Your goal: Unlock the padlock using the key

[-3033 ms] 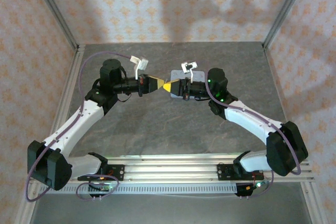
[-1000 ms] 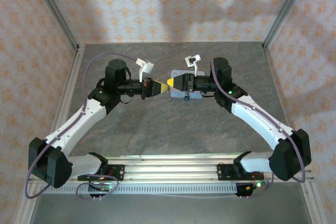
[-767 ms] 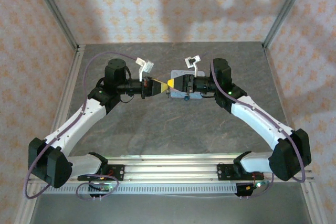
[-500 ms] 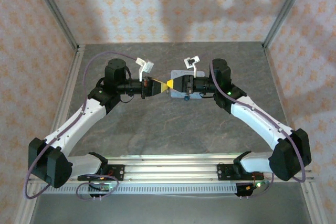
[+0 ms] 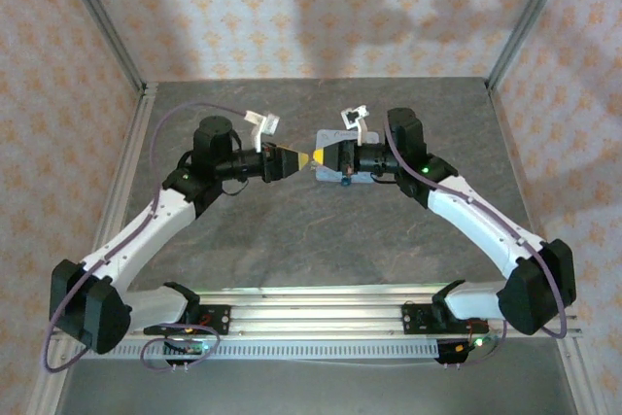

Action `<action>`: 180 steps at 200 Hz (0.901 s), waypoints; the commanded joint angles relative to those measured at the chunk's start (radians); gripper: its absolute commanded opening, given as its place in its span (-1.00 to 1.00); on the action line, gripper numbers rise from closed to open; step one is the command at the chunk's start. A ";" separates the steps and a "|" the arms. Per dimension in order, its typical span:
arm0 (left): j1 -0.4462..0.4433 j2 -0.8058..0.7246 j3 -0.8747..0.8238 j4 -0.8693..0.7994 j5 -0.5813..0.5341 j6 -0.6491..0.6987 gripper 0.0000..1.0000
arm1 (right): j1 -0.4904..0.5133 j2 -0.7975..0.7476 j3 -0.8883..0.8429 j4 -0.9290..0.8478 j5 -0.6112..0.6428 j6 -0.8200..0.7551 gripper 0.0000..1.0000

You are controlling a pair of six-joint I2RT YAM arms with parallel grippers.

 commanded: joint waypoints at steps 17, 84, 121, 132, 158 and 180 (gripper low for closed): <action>-0.012 -0.063 -0.178 0.307 -0.177 -0.218 -0.17 | 0.003 0.011 0.087 -0.198 0.106 -0.204 -1.00; -0.083 0.072 -0.238 0.714 -0.114 -0.379 -0.10 | -0.003 0.035 0.027 0.035 -0.131 -0.108 -1.00; -0.090 0.096 -0.239 0.766 -0.102 -0.391 -0.20 | -0.018 0.036 0.002 0.090 -0.131 -0.067 -1.00; -0.090 0.091 -0.240 0.752 -0.107 -0.385 -0.20 | -0.022 0.035 0.000 0.089 -0.128 -0.064 -1.00; -0.088 0.047 -0.250 0.684 -0.144 -0.348 -0.17 | -0.030 0.030 -0.011 0.090 -0.107 -0.058 -1.00; -0.084 0.020 -0.251 0.655 -0.156 -0.340 -0.12 | -0.032 0.023 -0.025 0.106 -0.096 -0.044 -1.00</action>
